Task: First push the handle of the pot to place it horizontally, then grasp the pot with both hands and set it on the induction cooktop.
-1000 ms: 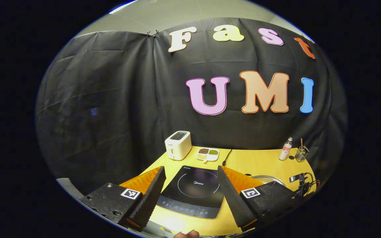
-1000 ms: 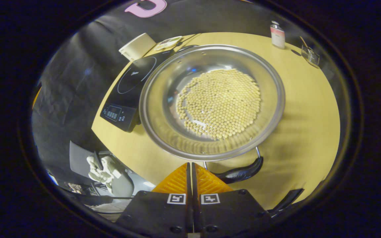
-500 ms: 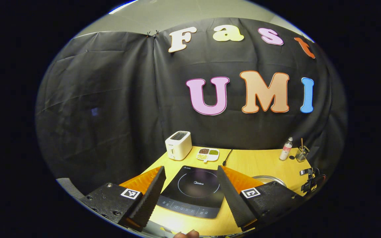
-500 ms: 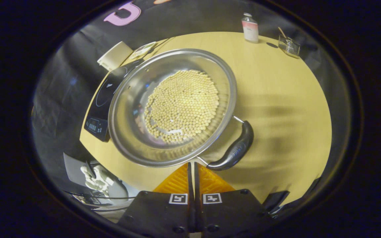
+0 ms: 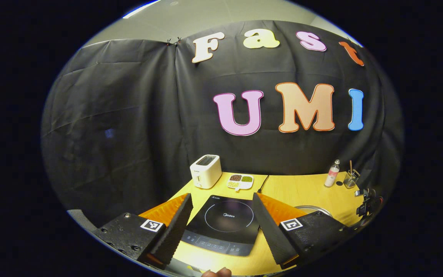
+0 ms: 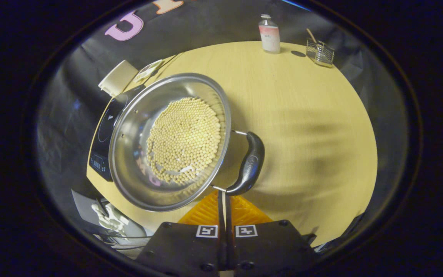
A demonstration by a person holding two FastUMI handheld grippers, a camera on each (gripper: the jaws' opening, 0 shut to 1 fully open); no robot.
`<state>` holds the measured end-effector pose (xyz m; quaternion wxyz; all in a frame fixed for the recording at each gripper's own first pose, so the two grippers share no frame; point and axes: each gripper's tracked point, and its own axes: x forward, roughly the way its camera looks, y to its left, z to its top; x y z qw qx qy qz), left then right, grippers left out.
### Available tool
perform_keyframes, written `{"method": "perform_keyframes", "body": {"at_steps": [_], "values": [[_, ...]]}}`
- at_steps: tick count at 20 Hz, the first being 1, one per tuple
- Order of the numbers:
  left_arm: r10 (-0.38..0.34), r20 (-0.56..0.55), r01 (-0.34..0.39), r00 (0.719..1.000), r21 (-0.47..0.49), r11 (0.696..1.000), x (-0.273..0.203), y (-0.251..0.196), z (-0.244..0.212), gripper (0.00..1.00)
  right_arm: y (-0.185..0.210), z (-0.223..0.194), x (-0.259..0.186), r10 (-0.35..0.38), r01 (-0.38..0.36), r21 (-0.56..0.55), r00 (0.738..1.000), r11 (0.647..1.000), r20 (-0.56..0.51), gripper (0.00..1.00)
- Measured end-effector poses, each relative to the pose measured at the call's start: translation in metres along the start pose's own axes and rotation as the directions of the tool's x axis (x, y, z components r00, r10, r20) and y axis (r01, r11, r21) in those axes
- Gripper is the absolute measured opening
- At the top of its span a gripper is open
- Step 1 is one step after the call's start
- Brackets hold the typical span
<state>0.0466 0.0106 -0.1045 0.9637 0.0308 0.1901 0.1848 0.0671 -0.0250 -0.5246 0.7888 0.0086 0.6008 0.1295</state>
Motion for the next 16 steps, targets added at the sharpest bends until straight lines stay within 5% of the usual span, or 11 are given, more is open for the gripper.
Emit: {"method": "perform_keyframes", "body": {"at_steps": [7, 10, 13, 16], "values": [[-0.051, -0.008, 0.051, 0.999, -0.002, 0.999, 0.013, -0.017, -0.005, 0.95, -0.018, 0.021, 0.005, -0.024, 0.023, 0.045, 0.999, 0.999, 0.036, 0.03], [-0.15, -0.054, 0.149, 0.987, -0.03, 0.988, 0.033, -0.036, -0.021, 0.95, -0.022, 0.025, 0.004, -0.058, 0.053, 0.087, 0.997, 0.995, 0.055, 0.03], [-0.285, -0.134, 0.279, 0.949, -0.065, 0.958, 0.06, -0.058, -0.054, 0.96, -0.026, 0.031, -0.002, -0.126, 0.111, 0.159, 0.988, 0.981, 0.086, 0.0], [-0.416, -0.235, 0.401, 0.879, -0.109, 0.91, 0.085, -0.078, -0.094, 0.96, -0.026, 0.044, -0.02, -0.171, 0.122, 0.288, 0.974, 0.95, 0.15, 0.02]]}}
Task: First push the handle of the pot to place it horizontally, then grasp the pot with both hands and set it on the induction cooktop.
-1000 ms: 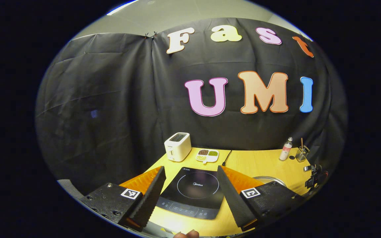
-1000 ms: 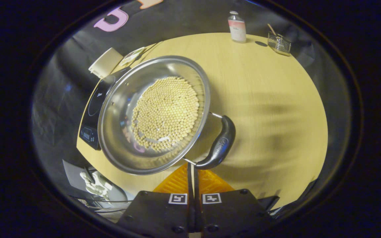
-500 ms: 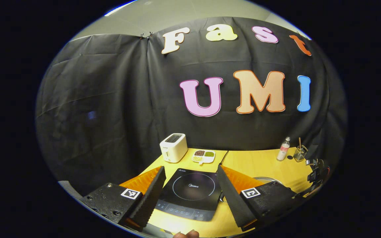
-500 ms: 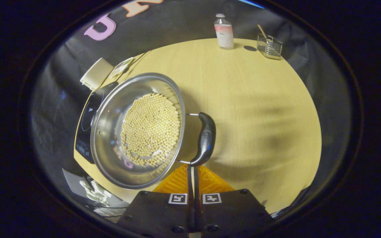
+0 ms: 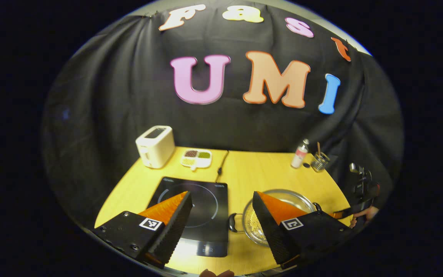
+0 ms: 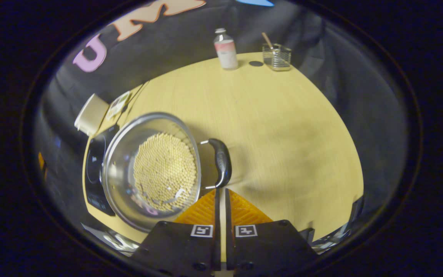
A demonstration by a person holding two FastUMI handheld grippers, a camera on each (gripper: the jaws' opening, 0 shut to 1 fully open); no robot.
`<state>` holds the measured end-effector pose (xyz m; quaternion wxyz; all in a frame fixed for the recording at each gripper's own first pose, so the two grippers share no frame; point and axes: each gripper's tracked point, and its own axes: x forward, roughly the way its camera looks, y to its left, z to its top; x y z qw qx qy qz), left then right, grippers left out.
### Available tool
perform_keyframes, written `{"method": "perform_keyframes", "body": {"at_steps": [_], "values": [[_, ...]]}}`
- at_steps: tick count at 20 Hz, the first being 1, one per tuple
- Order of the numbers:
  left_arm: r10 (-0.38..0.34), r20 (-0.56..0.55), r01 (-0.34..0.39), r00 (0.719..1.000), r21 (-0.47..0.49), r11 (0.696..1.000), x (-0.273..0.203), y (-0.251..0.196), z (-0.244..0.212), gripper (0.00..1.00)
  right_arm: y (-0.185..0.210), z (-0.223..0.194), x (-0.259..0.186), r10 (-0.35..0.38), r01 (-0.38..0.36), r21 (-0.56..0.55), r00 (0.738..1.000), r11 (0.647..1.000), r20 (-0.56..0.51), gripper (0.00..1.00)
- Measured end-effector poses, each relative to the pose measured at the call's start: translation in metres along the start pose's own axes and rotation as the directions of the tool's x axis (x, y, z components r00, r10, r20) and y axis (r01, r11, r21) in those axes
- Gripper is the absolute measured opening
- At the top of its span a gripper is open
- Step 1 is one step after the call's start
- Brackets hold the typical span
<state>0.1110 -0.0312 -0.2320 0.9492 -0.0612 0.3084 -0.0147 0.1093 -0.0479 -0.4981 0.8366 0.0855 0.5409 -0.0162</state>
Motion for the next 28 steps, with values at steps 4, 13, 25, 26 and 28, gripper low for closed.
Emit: {"method": "perform_keyframes", "body": {"at_steps": [4, 13, 25, 26, 28], "values": [[-0.151, -0.156, 0.145, 0.976, -0.047, 0.988, 0.04, -0.003, -0.047, 0.98, 0.006, 0.012, -0.007, -0.061, 0.059, 0.04, 0.997, 0.997, 0.052, 0.43], [-0.312, -0.392, 0.27, 0.866, -0.16, 0.95, 0.083, -0.007, -0.137, 0.96, 0.013, 0.001, -0.006, -0.174, 0.174, -0.006, 0.985, 0.985, 0.017, 0.6], [-0.324, -0.475, 0.249, 0.819, -0.214, 0.944, 0.114, -0.039, -0.154, 0.85, 0.007, 0.009, 0.03, -0.084, 0.08, -0.052, 0.993, 0.995, -0.079, 0.7], [-0.304, -0.483, 0.24, 0.821, -0.191, 0.952, 0.115, -0.038, -0.153, 0.91, 0.006, 0.009, 0.034, -0.075, 0.071, -0.059, 0.994, 0.996, -0.082, 0.7], [-0.286, -0.51, 0.224, 0.812, -0.18, 0.958, 0.118, -0.043, -0.161, 0.84, 0.007, 0.009, 0.04, -0.063, 0.056, -0.066, 0.994, 0.996, -0.094, 0.7]]}}
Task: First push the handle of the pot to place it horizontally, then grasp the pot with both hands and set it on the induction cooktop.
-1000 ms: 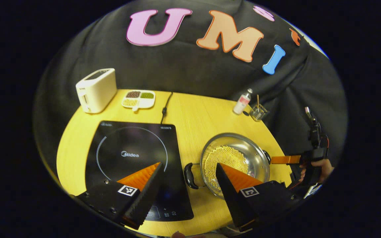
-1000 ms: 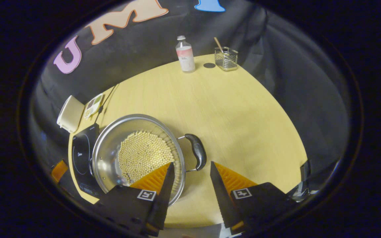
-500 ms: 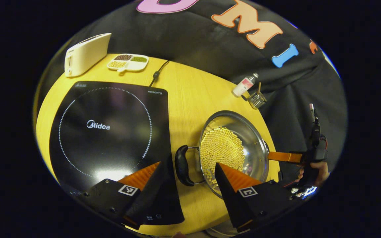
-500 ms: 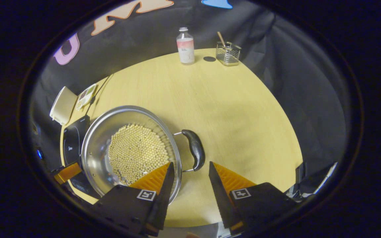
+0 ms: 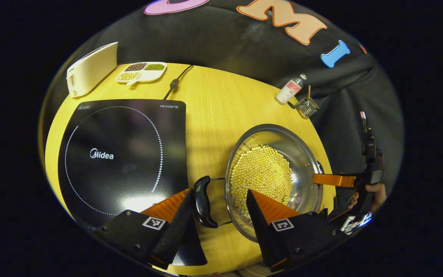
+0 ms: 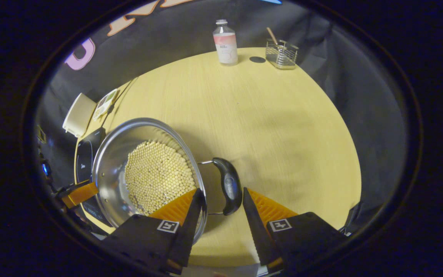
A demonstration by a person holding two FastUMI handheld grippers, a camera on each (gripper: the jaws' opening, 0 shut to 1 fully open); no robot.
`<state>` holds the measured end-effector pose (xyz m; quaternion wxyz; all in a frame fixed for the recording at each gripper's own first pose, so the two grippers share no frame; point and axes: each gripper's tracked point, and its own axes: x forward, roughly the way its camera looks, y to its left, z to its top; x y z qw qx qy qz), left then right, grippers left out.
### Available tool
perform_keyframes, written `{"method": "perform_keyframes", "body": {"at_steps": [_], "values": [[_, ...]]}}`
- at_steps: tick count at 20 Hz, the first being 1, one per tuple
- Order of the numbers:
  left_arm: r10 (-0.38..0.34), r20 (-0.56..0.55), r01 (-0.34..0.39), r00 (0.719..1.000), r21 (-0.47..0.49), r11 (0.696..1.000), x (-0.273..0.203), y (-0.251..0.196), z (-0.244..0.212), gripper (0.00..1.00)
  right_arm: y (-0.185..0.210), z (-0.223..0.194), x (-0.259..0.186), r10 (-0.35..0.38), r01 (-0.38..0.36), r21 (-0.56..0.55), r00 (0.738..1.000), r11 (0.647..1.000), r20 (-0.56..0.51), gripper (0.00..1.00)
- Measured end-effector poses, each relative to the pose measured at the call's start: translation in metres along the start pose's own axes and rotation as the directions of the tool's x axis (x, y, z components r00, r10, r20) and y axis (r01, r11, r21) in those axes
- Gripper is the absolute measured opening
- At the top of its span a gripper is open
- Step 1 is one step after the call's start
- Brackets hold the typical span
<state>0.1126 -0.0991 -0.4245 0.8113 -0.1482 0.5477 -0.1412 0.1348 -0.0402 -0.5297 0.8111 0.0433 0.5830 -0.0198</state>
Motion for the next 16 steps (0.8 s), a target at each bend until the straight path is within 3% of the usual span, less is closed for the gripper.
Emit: {"method": "perform_keyframes", "body": {"at_steps": [5, 6, 7, 8, 9, 10, 11, 12, 16], "values": [[0.053, -0.059, -0.055, 0.997, -0.024, 0.998, 0.016, -0.001, -0.008, 0.8, -0.003, 0.003, 0.01, 0.029, -0.029, 0.01, 0.999, 1.0, -0.027, 0.7], [0.066, -0.066, -0.068, 0.996, -0.029, 0.997, 0.02, 0.002, -0.009, 0.81, -0.002, 0.001, 0.011, 0.034, -0.034, 0.009, 0.999, 0.999, -0.032, 0.65], [0.075, -0.08, -0.078, 0.994, -0.036, 0.996, 0.021, 0.004, -0.012, 0.77, -0.001, 0.001, 0.014, 0.042, -0.041, 0.01, 0.999, 0.999, -0.035, 0.65], [0.08, -0.088, -0.083, 0.993, -0.042, 0.996, 0.023, 0.003, -0.012, 0.63, 0.001, 0.003, 0.015, 0.05, -0.049, 0.012, 0.998, 0.999, -0.037, 0.64], [0.087, -0.101, -0.091, 0.991, -0.04, 0.995, 0.026, 0.004, -0.016, 0.69, 0.0, 0.003, 0.017, 0.054, -0.054, 0.012, 0.998, 0.998, -0.038, 0.62], [0.098, -0.114, -0.102, 0.989, -0.03, 0.994, 0.028, 0.005, -0.017, 0.69, 0.0, 0.003, 0.021, 0.054, -0.054, 0.01, 0.998, 0.998, -0.039, 0.64], [0.109, -0.132, -0.112, 0.985, -0.014, 0.994, 0.031, 0.006, -0.02, 0.63, -0.001, 0.004, 0.023, 0.057, -0.057, 0.008, 0.998, 0.998, -0.039, 0.66], [0.119, -0.149, -0.12, 0.982, 0.0, 0.993, 0.033, 0.008, -0.023, 0.64, -0.001, 0.004, 0.026, 0.064, -0.064, 0.008, 0.997, 0.998, -0.044, 0.58], [0.128, -0.179, -0.129, 0.975, 0.007, 0.992, 0.033, 0.01, -0.023, 0.64, -0.002, 0.004, 0.029, 0.119, -0.119, 0.004, 0.991, 0.993, -0.053, 0.61]]}}
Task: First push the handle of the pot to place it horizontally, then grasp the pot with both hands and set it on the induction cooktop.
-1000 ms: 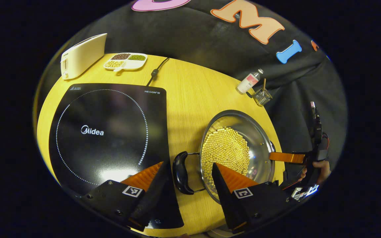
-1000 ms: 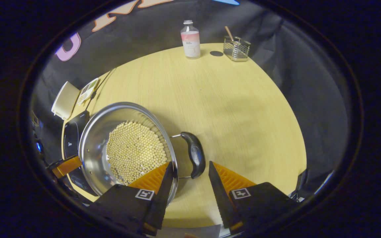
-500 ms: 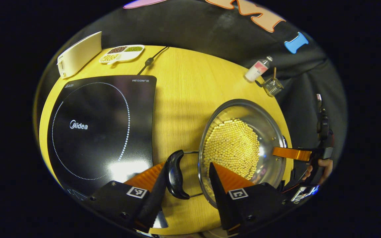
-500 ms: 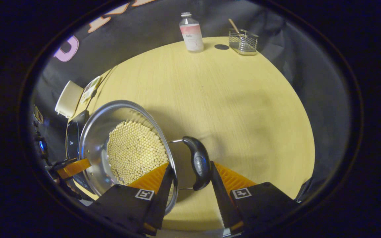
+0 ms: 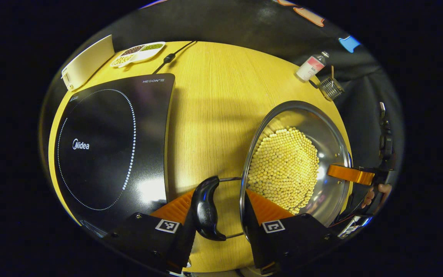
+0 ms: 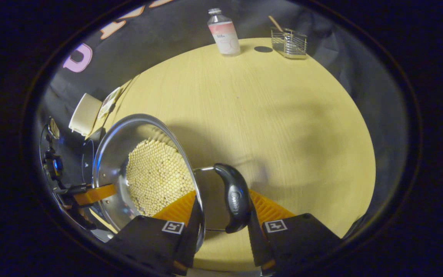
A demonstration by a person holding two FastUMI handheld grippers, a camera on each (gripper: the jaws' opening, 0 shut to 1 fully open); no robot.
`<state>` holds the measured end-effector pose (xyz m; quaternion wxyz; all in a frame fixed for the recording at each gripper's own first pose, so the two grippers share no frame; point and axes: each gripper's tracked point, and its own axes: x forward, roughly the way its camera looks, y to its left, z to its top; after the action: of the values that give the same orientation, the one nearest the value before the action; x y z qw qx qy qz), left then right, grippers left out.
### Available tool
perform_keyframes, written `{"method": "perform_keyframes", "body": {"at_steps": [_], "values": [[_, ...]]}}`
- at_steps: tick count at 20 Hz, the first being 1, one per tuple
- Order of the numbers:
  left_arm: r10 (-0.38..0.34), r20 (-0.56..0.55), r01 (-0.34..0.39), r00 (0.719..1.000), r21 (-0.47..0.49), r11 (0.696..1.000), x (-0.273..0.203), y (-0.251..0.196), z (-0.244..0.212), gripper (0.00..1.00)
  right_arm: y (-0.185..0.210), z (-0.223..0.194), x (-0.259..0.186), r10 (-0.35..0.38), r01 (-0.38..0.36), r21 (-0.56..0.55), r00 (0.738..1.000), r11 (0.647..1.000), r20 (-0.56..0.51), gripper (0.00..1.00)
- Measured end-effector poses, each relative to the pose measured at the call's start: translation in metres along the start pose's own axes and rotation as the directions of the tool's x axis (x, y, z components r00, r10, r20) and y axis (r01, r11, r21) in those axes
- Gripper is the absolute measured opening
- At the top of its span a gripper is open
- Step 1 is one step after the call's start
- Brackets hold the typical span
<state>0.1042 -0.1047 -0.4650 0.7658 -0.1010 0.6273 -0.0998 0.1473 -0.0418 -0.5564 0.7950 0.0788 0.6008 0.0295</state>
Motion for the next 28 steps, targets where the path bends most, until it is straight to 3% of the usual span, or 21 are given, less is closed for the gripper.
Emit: {"method": "perform_keyframes", "body": {"at_steps": [4, 6, 7, 8, 9, 12, 13, 14, 16, 20, 27, 28], "values": [[0.024, -0.029, -0.025, 0.999, -0.018, 1.0, 0.002, 0.001, -0.001, 0.6, 0.001, 0.001, -0.005, 0.006, -0.006, 0.013, 1.0, 1.0, 0.003, 0.42], [0.023, -0.029, -0.024, 0.999, -0.029, 0.999, 0.0, -0.002, -0.002, 0.59, 0.002, 0.003, -0.004, 0.016, -0.016, 0.02, 1.0, 1.0, -0.002, 0.41], [0.023, -0.019, -0.023, 1.0, -0.027, 0.999, 0.0, -0.001, 0.0, 0.58, 0.002, 0.004, -0.006, 0.02, -0.02, 0.024, 1.0, 0.999, -0.006, 0.48], [0.026, -0.016, -0.026, 1.0, -0.023, 0.999, 0.0, 0.0, 0.002, 0.58, 0.001, 0.006, -0.006, 0.022, -0.021, 0.031, 1.0, 0.999, -0.007, 0.41], [0.031, -0.003, -0.031, 1.0, -0.019, 0.999, -0.002, 0.002, 0.005, 0.58, 0.001, 0.008, -0.008, 0.023, -0.023, 0.032, 1.0, 0.999, -0.006, 0.48], [0.046, 0.019, -0.045, 0.999, -0.019, 0.999, -0.014, 0.009, 0.014, 0.58, 0.002, 0.01, -0.009, 0.039, -0.04, 0.039, 0.999, 0.998, 0.008, 0.48], [0.052, 0.025, -0.052, 0.998, -0.016, 0.999, -0.021, 0.01, 0.016, 0.58, 0.003, 0.01, -0.009, 0.045, -0.045, 0.042, 0.999, 0.998, 0.008, 0.41], [0.059, 0.032, -0.058, 0.998, -0.014, 0.998, -0.028, 0.013, 0.018, 0.58, -0.001, 0.009, -0.012, 0.05, -0.05, 0.039, 0.999, 0.998, 0.013, 0.48], [0.07, 0.054, -0.07, 0.996, -0.009, 0.998, -0.044, 0.022, 0.022, 0.58, 0.0, 0.007, -0.007, 0.061, -0.062, 0.034, 0.998, 0.997, 0.026, 0.48], [0.067, 0.077, -0.066, 0.995, -0.016, 0.998, -0.063, 0.053, 0.023, 0.59, 0.001, 0.007, -0.007, 0.059, -0.06, 0.026, 0.998, 0.998, 0.038, 0.48], [-0.009, 0.108, 0.006, 0.994, 0.027, 1.0, -0.087, 0.13, 0.042, 0.58, 0.005, 0.005, -0.005, -0.01, 0.006, 0.051, 0.996, 0.999, 0.088, 0.48], [-0.018, 0.121, 0.013, 0.992, 0.045, 0.999, -0.092, 0.146, 0.052, 0.58, 0.004, 0.004, -0.003, -0.015, 0.01, 0.058, 0.995, 0.998, 0.098, 0.41]]}}
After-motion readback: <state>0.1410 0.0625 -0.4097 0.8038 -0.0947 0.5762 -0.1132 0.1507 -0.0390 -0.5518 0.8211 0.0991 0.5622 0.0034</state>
